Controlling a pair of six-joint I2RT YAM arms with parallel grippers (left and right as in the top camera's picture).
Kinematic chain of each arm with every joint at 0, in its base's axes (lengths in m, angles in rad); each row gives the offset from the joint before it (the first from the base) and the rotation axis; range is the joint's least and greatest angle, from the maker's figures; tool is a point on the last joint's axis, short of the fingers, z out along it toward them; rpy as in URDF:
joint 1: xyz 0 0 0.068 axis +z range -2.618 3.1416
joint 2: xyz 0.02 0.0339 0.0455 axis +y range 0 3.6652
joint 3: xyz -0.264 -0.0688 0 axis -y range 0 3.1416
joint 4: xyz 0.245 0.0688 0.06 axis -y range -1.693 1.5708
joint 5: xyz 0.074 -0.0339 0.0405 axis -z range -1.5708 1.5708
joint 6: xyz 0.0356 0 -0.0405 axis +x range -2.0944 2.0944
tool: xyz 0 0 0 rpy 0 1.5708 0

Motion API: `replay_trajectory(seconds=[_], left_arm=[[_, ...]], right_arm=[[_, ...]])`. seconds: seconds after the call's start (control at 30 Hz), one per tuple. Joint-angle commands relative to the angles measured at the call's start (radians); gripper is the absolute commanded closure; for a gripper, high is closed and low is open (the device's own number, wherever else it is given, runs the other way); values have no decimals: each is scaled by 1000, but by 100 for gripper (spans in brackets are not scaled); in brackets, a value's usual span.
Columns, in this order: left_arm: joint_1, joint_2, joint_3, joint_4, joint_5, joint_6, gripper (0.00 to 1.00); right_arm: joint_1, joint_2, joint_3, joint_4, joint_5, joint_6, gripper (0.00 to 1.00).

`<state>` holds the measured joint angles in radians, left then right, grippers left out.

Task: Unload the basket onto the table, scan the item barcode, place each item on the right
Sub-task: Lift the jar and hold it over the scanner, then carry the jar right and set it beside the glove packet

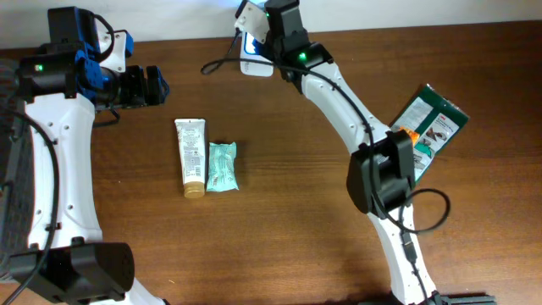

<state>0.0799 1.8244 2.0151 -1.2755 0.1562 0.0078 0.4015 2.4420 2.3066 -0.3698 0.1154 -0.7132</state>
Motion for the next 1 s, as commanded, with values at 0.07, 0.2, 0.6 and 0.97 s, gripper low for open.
replay_trajectory(seconds=[0.07, 0.2, 0.6, 0.97], left_arm=[[3, -4, 15, 2, 0, 12, 1], [3, -4, 15, 2, 0, 12, 1], [3, -4, 15, 2, 0, 12, 1], [3, -4, 15, 2, 0, 12, 1]], right_arm=[[-5, -220, 20, -215, 9, 261, 62], [-5, -265, 20, -425, 9, 360, 62], [-112, -201, -22, -918, -126, 469, 62], [-404, -195, -221, -816, -198, 643, 62]])
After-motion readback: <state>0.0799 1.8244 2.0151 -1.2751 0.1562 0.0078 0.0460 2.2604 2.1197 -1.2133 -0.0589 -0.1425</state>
